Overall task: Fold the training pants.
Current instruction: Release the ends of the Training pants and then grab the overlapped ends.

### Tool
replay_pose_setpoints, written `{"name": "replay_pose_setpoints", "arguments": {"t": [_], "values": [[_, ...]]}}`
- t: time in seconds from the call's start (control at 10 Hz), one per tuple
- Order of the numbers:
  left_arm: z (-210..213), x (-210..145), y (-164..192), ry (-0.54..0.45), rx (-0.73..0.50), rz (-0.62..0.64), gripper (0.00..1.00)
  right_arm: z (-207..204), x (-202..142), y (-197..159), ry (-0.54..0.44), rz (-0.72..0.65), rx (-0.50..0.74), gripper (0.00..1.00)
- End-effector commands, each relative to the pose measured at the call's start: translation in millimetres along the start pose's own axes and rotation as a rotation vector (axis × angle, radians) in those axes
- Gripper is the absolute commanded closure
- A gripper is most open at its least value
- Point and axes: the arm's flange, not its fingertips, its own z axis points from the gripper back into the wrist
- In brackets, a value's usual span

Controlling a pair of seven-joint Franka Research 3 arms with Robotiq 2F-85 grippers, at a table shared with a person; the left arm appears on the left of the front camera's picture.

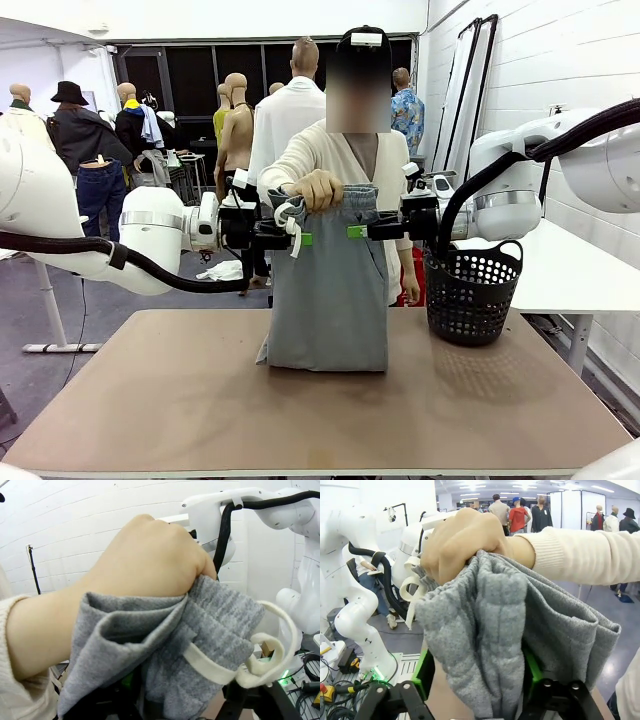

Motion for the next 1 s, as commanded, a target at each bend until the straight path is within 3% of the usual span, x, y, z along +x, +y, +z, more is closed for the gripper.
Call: {"name": "replay_pose_setpoints", "arguments": {"t": [0.0, 0.5, 0.6, 0.9], "values": [[1.9, 4.1, -3.3, 0.005, -0.017, 0.017, 0.0, 0.8, 3.6, -1.4, 0.02, -0.017, 0.017, 0.0], [2.8, 5.9, -4.3, 0.0, -0.01, 0.03, 0.0, -0.1, 4.1, -2.1, 0.025, -0.021, 0.017, 0.0], [3.8, 5.8, -4.3, 0.017, 0.012, 0.014, 0.0, 0.1, 4.1, -2.4, 0.02, -0.011, 0.015, 0.07], [9.1, 6.6, -8.3, 0.023, 0.021, 0.005, 0.0, 4.7, 1.7, -2.5, 0.036, -0.003, -0.01, 0.07]]}}
